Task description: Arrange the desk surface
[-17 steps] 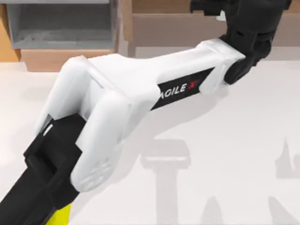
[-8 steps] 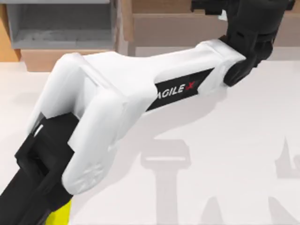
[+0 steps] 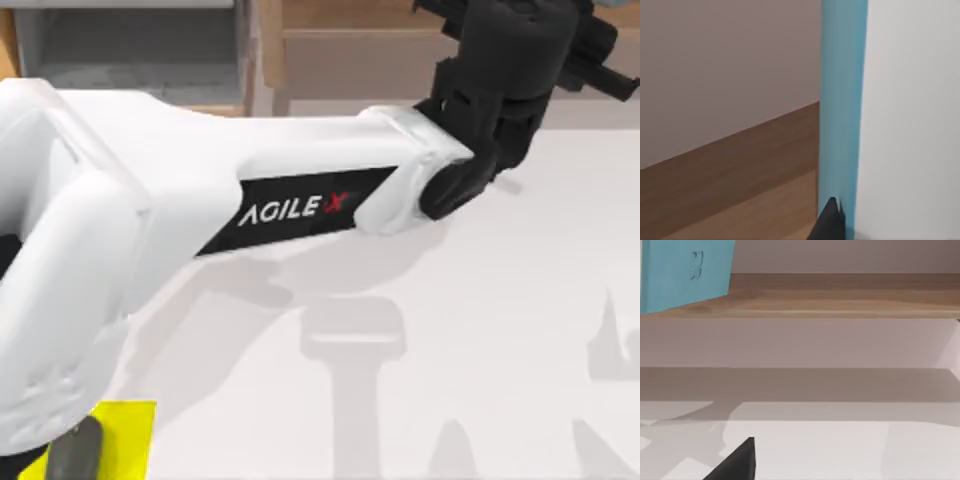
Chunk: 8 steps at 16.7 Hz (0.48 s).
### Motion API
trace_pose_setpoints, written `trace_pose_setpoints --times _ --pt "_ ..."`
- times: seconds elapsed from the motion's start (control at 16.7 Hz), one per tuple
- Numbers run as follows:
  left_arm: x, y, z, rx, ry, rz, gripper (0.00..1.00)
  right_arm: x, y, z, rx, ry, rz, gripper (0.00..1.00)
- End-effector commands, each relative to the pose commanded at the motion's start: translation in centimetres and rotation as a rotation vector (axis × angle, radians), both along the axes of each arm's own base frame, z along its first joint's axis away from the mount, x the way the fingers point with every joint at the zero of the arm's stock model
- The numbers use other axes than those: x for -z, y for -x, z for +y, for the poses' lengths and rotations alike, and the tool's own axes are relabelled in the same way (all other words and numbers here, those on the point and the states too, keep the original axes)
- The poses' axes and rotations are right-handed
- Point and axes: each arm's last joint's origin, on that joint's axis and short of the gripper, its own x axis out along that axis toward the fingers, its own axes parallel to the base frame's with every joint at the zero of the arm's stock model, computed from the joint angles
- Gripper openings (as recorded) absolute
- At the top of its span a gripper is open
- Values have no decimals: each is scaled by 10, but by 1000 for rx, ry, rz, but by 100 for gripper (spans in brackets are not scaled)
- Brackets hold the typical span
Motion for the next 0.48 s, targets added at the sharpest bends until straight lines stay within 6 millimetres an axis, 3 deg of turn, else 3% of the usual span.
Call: trace_pose_setpoints --times 0.18,0.48 --pt "3 25 32 153 -130 -29 0 0 0 0 0 0 0 100" --pt "51 49 115 283 -459 -39 0 0 0 0 0 0 0 100"
